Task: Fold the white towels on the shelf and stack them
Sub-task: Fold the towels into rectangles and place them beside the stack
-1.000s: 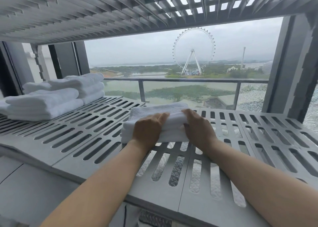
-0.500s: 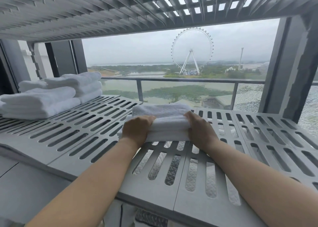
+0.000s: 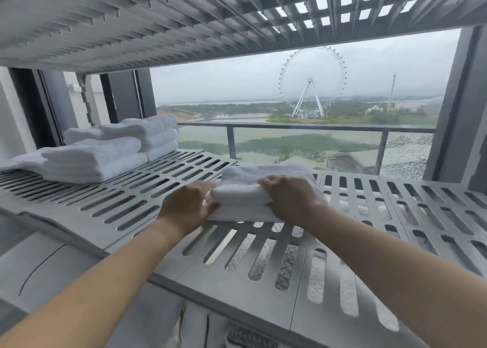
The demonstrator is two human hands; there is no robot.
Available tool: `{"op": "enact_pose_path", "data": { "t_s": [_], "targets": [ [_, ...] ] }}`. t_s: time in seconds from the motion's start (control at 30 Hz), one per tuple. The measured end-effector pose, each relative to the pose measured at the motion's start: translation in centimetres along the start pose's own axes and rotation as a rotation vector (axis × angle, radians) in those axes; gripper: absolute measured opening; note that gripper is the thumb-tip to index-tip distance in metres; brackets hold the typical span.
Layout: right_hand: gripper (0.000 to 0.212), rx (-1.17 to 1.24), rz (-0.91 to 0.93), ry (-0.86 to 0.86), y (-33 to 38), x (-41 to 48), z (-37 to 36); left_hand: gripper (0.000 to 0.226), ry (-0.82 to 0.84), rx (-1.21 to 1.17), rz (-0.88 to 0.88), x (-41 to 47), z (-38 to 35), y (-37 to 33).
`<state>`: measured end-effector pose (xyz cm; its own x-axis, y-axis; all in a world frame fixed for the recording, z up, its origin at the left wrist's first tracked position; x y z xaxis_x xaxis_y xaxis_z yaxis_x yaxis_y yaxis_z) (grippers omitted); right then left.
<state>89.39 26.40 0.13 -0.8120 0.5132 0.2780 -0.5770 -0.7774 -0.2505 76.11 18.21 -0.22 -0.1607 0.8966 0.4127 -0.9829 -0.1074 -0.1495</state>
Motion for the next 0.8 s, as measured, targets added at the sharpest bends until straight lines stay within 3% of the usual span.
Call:
{"op": "enact_pose_path", "data": {
  "t_s": [0.23, 0.4, 0.6, 0.8],
  "targets": [
    [0.03, 0.223, -0.013, 0.073, 4.7, 4.5, -0.2, 0.034, 0.083, 0.04, 0.173, 0.1, -0.3, 3.0],
    [0.045, 0.252, -0.038, 0.072, 4.6, 5.8, -1.2, 0.038, 0.182, 0.022, 0.118, 0.0, -1.3, 3.9],
    [0.041, 0.496, 0.084, 0.127, 4.8, 5.5, -0.9, 0.029, 0.151, 0.062, 0.001, -0.5, -1.7, 2.9],
    [0.047, 0.701, -0.08, -0.147, 2.4, 6.0, 2.2, 0.029, 0.131, 0.096, -0.031, -0.4, -1.9, 2.6]
  ]
}}
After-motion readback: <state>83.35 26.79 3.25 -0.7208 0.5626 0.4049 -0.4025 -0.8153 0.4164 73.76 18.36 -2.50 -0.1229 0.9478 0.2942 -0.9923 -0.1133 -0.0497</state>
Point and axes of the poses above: each hand's wrist, its own x-axis towards the middle knuckle, its own z-axis out of the back of the hand, y = z × x, the point moved 10 cm from there along x, towards the middle knuckle, and after that the axes turned 14 degrees about y, right-handed, at the moved point
